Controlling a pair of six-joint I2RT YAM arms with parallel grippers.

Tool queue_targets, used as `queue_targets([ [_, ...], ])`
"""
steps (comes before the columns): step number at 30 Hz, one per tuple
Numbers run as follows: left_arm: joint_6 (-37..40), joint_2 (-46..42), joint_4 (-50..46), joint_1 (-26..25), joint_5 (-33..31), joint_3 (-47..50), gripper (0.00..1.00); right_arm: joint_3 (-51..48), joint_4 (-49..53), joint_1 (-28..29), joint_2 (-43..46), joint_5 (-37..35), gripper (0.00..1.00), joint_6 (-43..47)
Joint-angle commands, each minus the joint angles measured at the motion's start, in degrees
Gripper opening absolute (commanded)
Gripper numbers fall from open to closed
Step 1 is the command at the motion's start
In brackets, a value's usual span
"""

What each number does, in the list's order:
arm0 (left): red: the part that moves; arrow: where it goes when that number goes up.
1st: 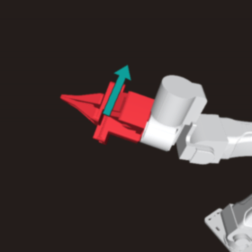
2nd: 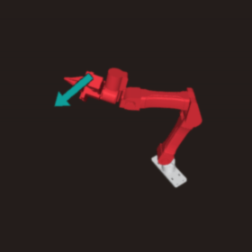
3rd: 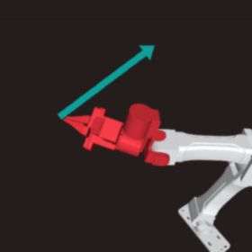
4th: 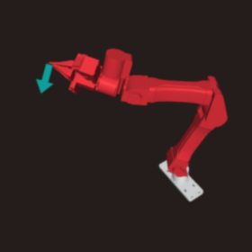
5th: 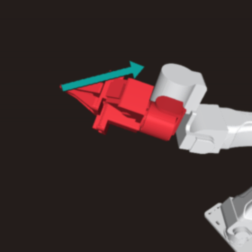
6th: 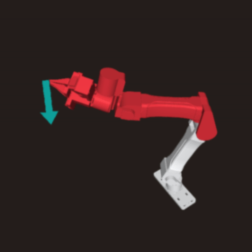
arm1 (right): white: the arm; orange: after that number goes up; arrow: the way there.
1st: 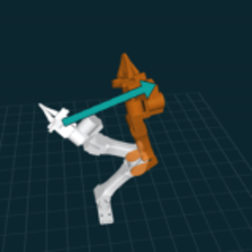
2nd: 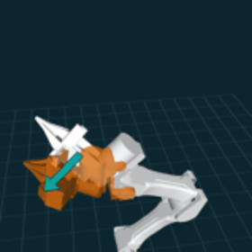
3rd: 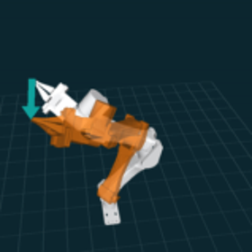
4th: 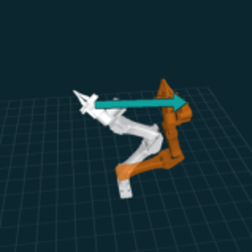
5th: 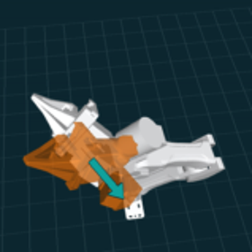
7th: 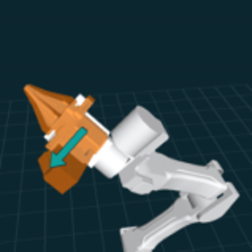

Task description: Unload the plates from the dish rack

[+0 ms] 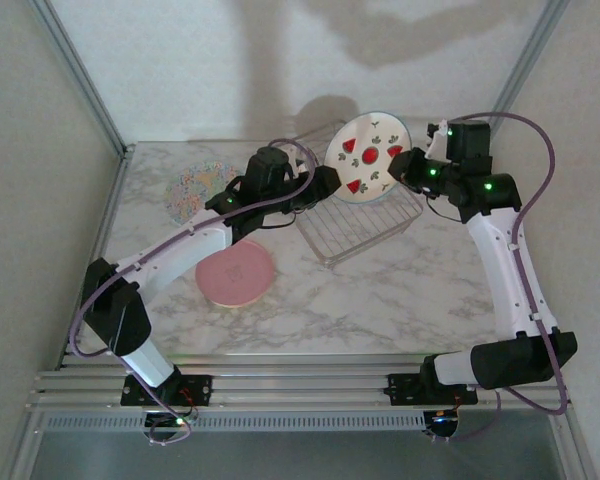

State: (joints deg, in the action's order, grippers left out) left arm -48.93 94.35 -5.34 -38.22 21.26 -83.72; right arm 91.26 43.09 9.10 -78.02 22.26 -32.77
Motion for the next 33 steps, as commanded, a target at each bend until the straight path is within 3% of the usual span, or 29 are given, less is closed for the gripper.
queue_targets([
  [1,-0.71,0.49,0.42,-0.42,0.13,-2.04,0.63,-0.69,-10.55,-0.91,2.86,7.39,0.00,-6.08],
  [7,-0.16,1.04,-4.84,-0.45,-2.97,-3.47,0.62,-5.04,-15.05,-1.62,4.28,9.60,0.00,-10.25],
  [12,-1.21,1.58,-2.85,-0.44,-1.93,-3.34,0.60,-8.44,-19.14,-1.66,4.85,12.33,0.00,-14.07],
  [17,-2.18,1.81,-1.31,-0.48,-1.48,-3.33,0.44,-9.87,-19.92,-1.68,5.25,12.85,0.00,-15.20],
  [24,-2.54,1.46,-0.81,-0.36,-1.68,-2.73,0.03,-11.79,-20.54,-1.59,5.79,13.13,0.00,-15.62],
  [28,-3.02,1.04,-0.02,-0.21,-1.24,-2.46,0.00,-12.63,-20.45,-1.71,6.03,13.07,0.00,-15.55],
  [33,-4.75,-0.31,4.41,0.33,0.70,-0.80,0.00,-12.24,-18.46,-1.69,6.31,11.79,0.27,-13.62],
])
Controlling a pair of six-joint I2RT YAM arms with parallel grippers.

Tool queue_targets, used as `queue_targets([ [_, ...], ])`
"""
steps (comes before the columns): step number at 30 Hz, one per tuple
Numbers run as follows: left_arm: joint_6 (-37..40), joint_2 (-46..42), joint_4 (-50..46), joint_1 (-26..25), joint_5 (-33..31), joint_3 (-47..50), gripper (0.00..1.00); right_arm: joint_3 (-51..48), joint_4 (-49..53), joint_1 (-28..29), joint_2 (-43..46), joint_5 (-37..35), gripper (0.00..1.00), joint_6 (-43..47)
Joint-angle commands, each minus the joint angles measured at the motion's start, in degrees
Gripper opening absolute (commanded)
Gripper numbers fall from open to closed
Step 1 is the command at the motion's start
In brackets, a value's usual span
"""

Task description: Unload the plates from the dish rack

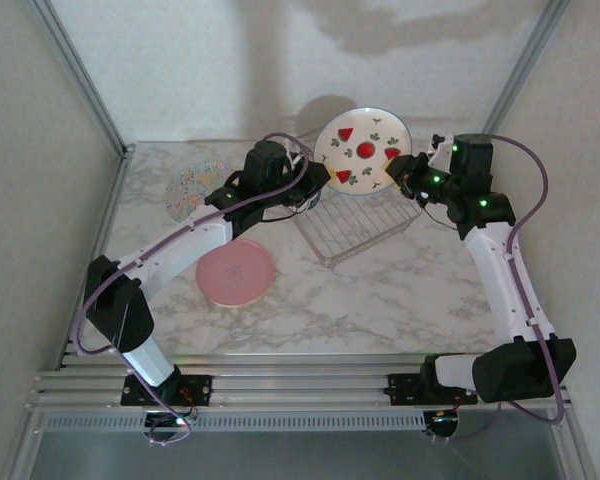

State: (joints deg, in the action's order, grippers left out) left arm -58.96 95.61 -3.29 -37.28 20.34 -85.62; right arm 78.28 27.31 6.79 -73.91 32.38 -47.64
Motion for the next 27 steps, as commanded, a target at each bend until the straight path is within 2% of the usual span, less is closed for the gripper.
queue_targets([
  [1,4.93,-1.91,3.08,-0.53,1.87,1.48,0.00,0.80,-2.17,0.67,2.25,1.36,0.32,1.78],
  [5,3.81,-3.80,5.50,-0.17,1.96,3.33,0.00,1.76,0.54,0.76,2.53,-0.33,0.52,4.47],
  [9,2.51,-6.45,6.75,0.83,2.22,5.77,0.00,2.36,2.99,0.69,3.44,-2.77,0.63,7.36],
  [14,1.50,-11.78,5.96,3.05,2.97,10.72,0.00,2.62,5.73,0.86,5.98,-7.29,0.68,12.96],
  [19,0.14,-19.51,3.92,7.04,4.40,18.16,0.00,3.27,9.38,2.00,7.16,-10.04,0.69,19.81],
  [27,-0.26,-34.76,-4.85,14.96,6.22,31.77,0.00,2.90,10.67,9.89,8.26,-12.25,0.70,31.91],
])
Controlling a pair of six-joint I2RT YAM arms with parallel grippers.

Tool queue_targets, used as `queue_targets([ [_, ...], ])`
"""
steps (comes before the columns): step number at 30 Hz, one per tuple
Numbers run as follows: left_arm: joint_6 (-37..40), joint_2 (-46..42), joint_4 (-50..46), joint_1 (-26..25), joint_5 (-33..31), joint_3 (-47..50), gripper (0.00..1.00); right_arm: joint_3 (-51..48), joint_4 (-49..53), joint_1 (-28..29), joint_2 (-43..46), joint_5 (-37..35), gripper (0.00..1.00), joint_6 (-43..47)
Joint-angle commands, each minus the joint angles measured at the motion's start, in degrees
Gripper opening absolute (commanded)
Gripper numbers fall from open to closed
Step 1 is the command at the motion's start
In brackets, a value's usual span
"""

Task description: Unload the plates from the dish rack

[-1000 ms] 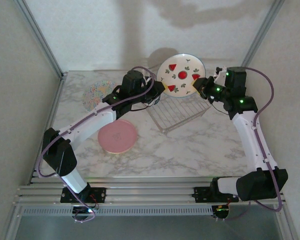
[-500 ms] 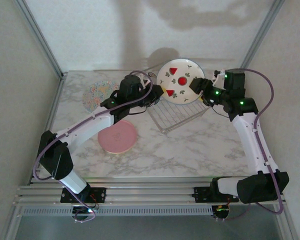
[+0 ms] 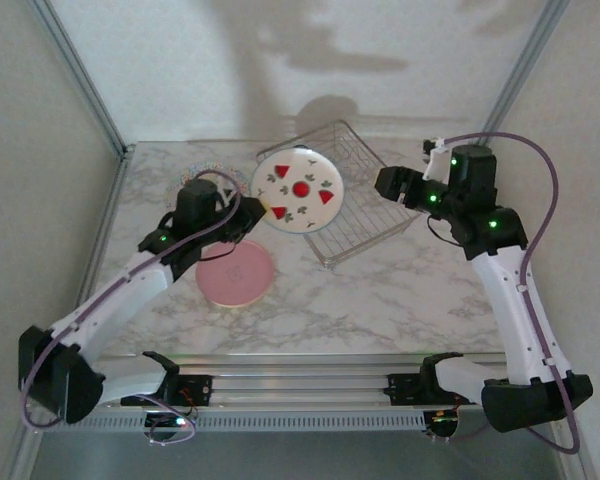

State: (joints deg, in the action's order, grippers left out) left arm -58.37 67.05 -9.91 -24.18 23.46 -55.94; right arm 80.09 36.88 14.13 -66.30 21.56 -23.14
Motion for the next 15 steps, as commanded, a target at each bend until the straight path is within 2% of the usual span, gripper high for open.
queue_targets([
  [1,-1.10,-8.52,0.43,2.94,3.23,3.93,0.00,0.82,0.95,3.88,0.58,-1.23,0.70,9.05],
  [8,-2.44,-21.68,-10.69,9.49,0.87,14.99,0.00,-2.33,0.15,13.81,1.01,1.71,0.72,21.39],
  [12,-5.26,-27.72,-15.08,11.33,-1.55,20.83,0.00,-3.02,2.77,20.05,0.40,0.36,0.75,28.55],
  [15,-7.62,-31.18,-16.55,11.61,-3.30,24.63,0.00,-2.27,5.07,22.88,-1.19,-1.66,0.75,29.91],
])
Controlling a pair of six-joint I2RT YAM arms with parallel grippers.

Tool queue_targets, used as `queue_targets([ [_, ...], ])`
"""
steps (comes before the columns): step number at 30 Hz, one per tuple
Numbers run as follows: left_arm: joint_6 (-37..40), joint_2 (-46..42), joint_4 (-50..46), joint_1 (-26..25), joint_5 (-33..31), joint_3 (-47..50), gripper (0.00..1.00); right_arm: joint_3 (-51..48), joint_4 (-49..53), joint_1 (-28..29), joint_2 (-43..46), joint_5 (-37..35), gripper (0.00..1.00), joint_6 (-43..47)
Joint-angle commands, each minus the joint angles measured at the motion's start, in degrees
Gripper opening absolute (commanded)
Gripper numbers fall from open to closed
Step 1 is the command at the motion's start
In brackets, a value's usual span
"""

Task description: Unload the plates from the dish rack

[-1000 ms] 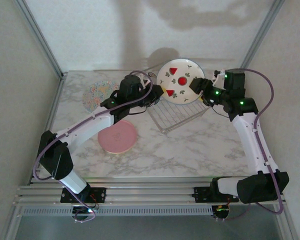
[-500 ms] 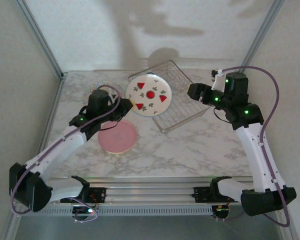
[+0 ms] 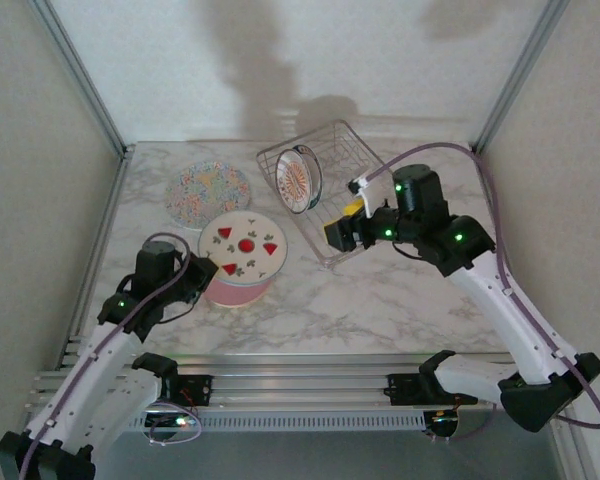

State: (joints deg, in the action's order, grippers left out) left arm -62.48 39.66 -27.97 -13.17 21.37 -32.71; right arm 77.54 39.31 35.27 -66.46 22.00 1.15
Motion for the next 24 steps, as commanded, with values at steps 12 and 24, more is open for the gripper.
queue_targets([
  [12,-11.66,-9.34,7.64,0.92,-3.43,13.79,0.00,0.07,1.56,4.63,-1.75,-3.35,0.75,4.57],
  [24,-10.98,-3.83,13.34,0.95,-3.42,15.45,0.00,-0.55,0.25,4.95,-2.17,-3.88,0.75,3.25],
])
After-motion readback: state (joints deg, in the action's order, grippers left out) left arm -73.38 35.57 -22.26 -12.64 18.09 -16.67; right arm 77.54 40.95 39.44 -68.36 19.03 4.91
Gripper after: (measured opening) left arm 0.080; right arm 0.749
